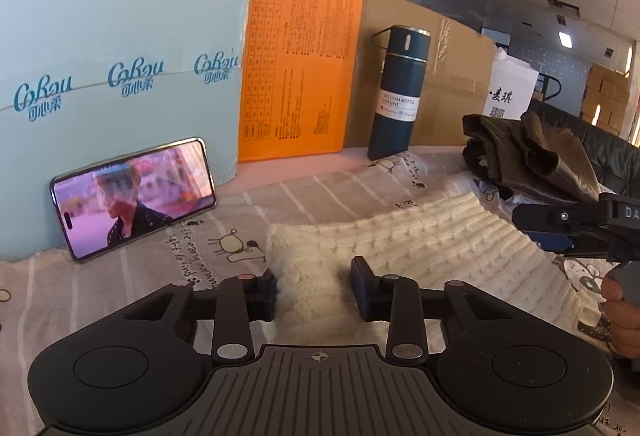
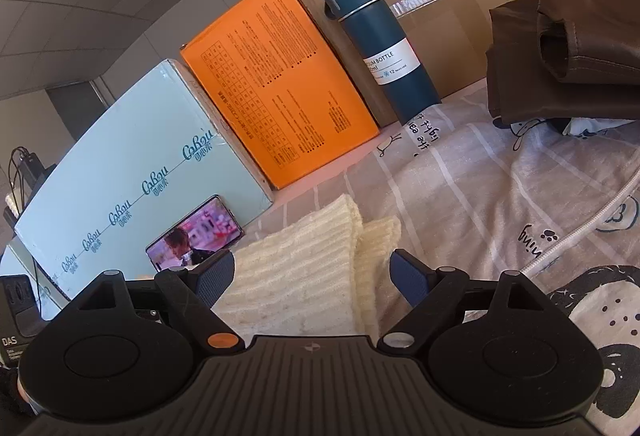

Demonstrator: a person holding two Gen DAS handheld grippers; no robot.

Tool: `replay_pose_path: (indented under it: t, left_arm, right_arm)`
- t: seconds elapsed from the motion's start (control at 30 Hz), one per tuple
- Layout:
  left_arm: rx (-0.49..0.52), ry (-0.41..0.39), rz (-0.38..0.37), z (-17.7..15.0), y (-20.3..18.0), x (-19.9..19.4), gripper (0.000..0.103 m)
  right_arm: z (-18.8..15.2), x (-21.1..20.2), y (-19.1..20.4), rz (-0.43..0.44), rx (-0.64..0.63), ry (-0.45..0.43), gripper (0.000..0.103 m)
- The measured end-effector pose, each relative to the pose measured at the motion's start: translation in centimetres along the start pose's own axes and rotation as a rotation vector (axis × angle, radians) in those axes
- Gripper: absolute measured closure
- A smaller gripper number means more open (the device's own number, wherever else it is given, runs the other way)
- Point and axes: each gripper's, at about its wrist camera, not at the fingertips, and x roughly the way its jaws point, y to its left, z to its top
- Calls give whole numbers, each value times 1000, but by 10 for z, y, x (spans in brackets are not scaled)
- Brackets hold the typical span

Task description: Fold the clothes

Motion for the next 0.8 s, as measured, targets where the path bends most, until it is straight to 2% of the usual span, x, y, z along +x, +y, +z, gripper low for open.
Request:
replay_pose_path:
  t: [0.07,0.37,0.8]
  left_arm:
    - [19,-37,-17,0,-6,-11,86]
    - [88,-141,-75,-6,-30,-49,89]
    - [152,-163,-128,-23,-49,-81,90]
  right_arm:
    - [-1,2,0,-11,-10,4,19]
    - [-6,16,7,-60,-85,74,18]
    - [-10,8,24,-64,-137,86,16]
